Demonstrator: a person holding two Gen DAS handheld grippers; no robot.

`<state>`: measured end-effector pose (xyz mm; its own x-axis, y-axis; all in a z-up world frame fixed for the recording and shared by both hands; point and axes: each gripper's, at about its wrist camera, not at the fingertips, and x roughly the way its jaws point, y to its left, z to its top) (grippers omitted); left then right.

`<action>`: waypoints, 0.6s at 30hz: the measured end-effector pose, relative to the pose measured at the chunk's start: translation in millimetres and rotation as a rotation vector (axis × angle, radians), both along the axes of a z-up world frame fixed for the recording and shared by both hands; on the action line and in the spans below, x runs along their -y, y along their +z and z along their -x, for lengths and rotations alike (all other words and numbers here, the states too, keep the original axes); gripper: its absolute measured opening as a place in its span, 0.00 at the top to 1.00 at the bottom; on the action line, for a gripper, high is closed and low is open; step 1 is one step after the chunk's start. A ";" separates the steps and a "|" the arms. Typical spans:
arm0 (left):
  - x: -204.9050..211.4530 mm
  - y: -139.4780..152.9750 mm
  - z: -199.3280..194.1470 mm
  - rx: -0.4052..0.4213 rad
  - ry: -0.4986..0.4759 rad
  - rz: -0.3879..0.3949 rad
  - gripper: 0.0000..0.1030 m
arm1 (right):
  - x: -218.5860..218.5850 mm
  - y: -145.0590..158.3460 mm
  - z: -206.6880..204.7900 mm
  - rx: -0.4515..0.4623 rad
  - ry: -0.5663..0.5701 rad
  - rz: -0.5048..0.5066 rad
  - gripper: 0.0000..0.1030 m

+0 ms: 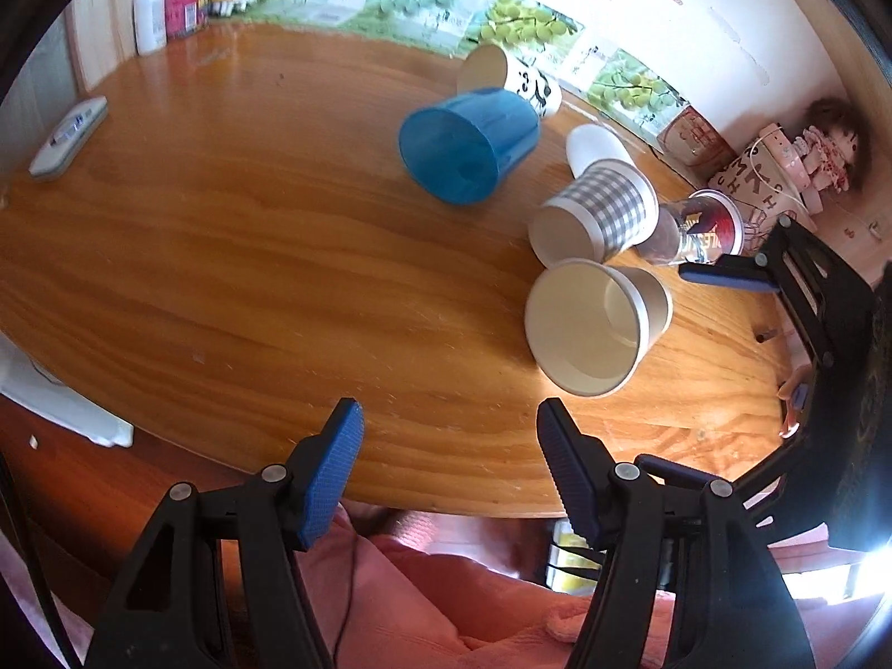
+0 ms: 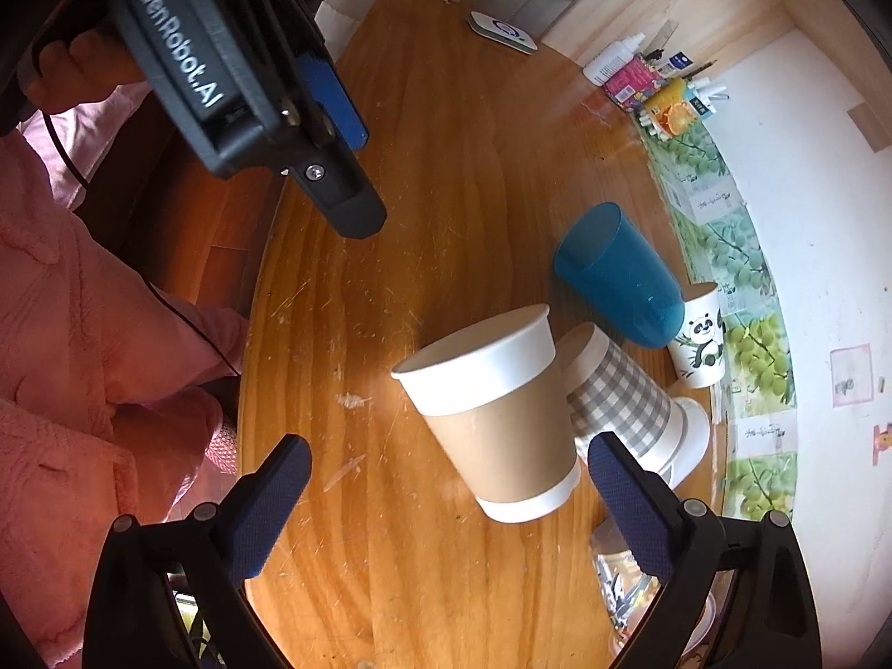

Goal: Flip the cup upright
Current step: 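Reach the right gripper to the brown-sleeved cup and grasp its rim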

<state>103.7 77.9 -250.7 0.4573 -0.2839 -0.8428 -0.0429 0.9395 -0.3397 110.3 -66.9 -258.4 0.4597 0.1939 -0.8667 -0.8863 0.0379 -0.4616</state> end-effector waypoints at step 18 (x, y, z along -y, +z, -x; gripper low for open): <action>-5.5 25.1 -16.9 0.081 -0.135 -0.078 0.33 | -30.1 -22.9 -11.5 0.042 0.061 0.129 0.12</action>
